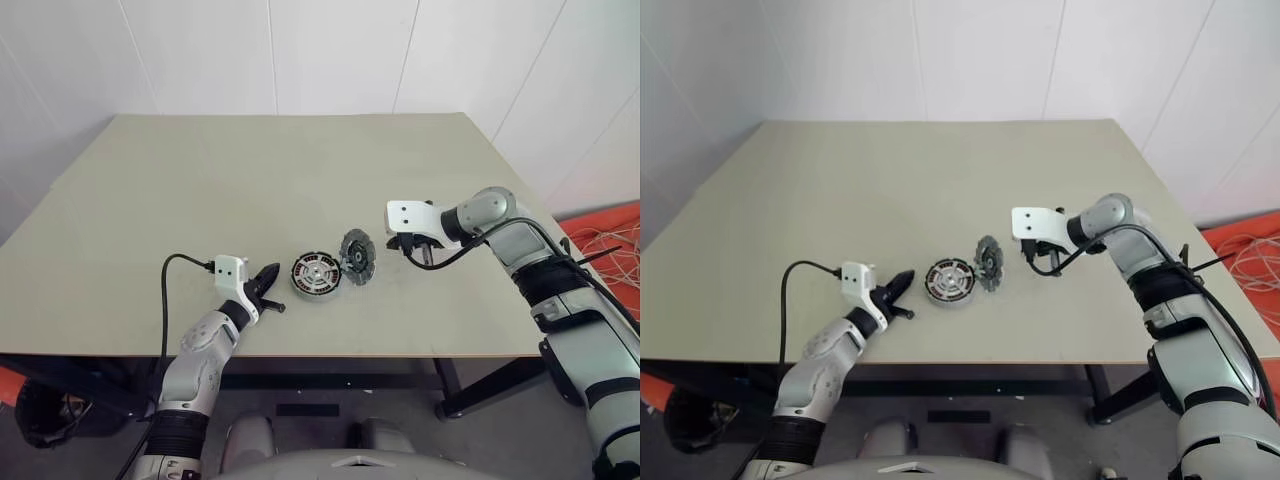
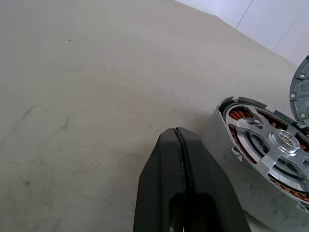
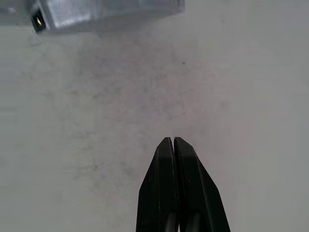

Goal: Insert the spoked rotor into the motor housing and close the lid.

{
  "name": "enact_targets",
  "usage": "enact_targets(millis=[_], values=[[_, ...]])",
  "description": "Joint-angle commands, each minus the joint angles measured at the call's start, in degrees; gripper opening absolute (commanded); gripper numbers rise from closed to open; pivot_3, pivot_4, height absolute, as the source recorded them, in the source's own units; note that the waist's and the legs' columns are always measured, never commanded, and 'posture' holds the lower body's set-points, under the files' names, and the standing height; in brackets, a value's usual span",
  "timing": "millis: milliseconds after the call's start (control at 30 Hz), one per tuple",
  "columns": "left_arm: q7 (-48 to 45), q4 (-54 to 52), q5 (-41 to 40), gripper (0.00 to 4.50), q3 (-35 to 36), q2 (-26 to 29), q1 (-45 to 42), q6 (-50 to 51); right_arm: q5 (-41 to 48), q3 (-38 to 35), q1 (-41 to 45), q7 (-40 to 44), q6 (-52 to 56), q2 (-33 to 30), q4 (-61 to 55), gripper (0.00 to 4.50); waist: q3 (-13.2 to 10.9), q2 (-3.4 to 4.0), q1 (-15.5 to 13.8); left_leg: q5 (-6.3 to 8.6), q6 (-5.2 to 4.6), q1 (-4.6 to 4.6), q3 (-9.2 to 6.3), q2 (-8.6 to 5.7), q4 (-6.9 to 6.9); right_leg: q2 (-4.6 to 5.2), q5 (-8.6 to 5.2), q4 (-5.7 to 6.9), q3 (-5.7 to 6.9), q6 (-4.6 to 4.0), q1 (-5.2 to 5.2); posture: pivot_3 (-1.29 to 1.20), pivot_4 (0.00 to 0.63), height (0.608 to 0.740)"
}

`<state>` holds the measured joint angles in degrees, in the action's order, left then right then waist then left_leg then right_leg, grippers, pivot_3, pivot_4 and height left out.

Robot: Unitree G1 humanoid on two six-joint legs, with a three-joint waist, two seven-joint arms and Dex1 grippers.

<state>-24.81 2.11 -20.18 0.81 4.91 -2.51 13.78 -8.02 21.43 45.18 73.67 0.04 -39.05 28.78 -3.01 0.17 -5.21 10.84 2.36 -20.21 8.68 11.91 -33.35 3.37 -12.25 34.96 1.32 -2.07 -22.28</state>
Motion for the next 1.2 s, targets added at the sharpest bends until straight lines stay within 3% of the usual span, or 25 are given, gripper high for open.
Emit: enact_targets(millis=[33, 200, 433, 600, 1200], values=[[-0.66, -1.76, -0.50, 0.00, 0.08, 0.30, -0.41, -0.14, 7.09, -4.69, -1.20, 1.87, 7.60, 1.62, -6.75, 0.02, 0.00, 0.00, -0.06, 0.00, 0.00, 0.00, 0.00, 0.00, 0.00, 0.00, 0.00, 0.00, 0.00, 0.00, 0.01, 0.00, 0.000, 0.740], [-1.49, -2.15, -0.60, 0.00, -0.18, 0.81, -0.29, 0.32, 13.68, -7.69, -4.15, 1.10, 19.88, 4.67, -13.93, 0.02, 0.00, 0.00, -0.23, 0.00, 0.00, 0.01, -0.01, 0.00, 0.02, 0.00, 0.00, -0.01, 0.00, 0.00, 0.01, 0.00, 0.000, 0.740], [-4.44, -4.21, -1.75, 0.00, -0.91, 2.97, 0.51, 3.31, 17.84, -5.41, -7.70, 6.30, 29.33, 2.08, -23.19, 0.02, 0.00, 0.01, -0.23, 0.00, 0.00, 0.01, -0.02, -0.01, 0.06, 0.01, 0.00, -0.07, 0.00, 0.00, 0.02, 0.00, 0.000, 0.740], [-6.57, -6.07, -3.12, 0.00, -1.35, 4.48, 1.56, 5.51, 19.66, -5.92, -7.87, 5.35, 31.82, 2.79, -23.93, 0.02, 0.00, 0.01, -0.23, 0.00, 0.01, 0.09, -0.01, 0.00, 0.06, 0.00, -0.01, -0.05, 0.00, 0.01, 0.05, 0.00, 0.000, 0.740], [-9.09, -8.76, -4.78, 0.00, -1.83, 6.11, 3.18, 8.68, 22.71, -6.29, -11.24, -9.12, 36.03, 14.84, -25.95, 0.02, 0.01, 0.02, -0.18, -0.01, 0.03, 0.09, -0.02, -0.01, 0.10, 0.00, -0.01, -0.08, 0.00, 0.02, 0.06, 0.00, 0.000, 0.740]])
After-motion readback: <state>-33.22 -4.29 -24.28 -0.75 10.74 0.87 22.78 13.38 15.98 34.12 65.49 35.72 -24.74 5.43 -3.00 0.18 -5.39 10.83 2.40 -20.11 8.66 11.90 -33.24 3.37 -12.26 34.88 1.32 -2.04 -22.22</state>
